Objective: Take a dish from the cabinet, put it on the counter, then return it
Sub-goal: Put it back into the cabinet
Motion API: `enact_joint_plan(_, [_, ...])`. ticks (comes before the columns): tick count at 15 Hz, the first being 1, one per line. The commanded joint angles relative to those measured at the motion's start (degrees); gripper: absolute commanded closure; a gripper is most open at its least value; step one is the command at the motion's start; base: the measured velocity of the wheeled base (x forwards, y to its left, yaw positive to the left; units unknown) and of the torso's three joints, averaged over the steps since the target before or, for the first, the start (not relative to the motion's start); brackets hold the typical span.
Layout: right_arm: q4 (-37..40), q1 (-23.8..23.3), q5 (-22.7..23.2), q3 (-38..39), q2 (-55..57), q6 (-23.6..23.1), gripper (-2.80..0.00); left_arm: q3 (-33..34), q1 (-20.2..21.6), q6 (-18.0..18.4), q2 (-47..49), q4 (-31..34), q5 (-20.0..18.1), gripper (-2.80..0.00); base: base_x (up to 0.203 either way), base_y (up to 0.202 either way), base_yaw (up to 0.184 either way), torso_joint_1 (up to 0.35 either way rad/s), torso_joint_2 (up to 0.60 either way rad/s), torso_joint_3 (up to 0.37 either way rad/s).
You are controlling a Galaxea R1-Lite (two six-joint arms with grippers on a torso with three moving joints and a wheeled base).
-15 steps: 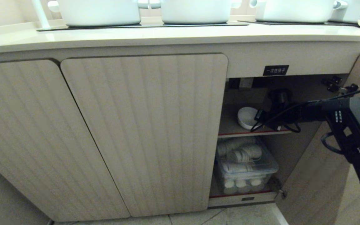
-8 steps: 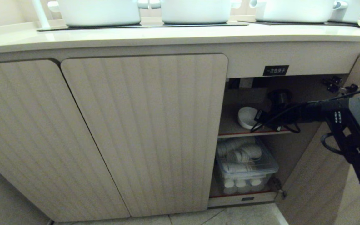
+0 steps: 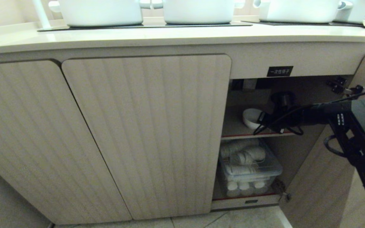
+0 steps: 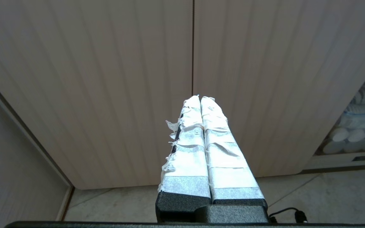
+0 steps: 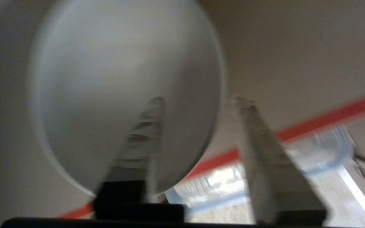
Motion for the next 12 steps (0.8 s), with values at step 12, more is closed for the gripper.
enact_joint_plan(12, [-4.6, 0.0, -0.4, 0.0, -0.2, -1.8, -2.80, 0.0, 0.0, 0.0, 0.0, 0.0, 0.0, 0.00, 0.000, 0.000, 0.000, 0.000, 0.00, 0.000])
